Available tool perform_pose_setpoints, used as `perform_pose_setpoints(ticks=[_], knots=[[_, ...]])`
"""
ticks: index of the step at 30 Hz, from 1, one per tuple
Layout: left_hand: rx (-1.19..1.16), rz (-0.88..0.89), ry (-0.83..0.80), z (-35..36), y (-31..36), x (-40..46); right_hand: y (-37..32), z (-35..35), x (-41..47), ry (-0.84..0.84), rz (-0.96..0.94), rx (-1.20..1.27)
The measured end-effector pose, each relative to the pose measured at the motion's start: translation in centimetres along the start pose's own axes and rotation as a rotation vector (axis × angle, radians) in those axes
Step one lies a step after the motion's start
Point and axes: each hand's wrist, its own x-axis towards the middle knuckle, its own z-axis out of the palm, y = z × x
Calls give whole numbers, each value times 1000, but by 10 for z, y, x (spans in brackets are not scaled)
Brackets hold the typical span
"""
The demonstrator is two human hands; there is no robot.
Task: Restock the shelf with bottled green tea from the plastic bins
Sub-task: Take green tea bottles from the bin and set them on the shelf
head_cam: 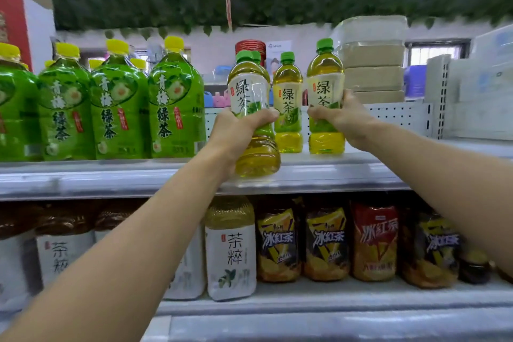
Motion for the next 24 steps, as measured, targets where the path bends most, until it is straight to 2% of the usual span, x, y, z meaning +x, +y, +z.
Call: perform_pose_setpoints(ticks=[2,5,15,19,24], knots=[[5,-15,0,1,0,0,1,-7,-1,-60,13,-182],[22,-19,21,0,-2,3,12,-18,-8,-44,30,-407],[73,-69,15,2,-2,9,12,-11,3,-77,56,-555],[79,-78,19,2,-2,9,7,-7,4,-147,82,-539],[83,-91,14,3,-2,9,11,-6,7,-130,75,-517]])
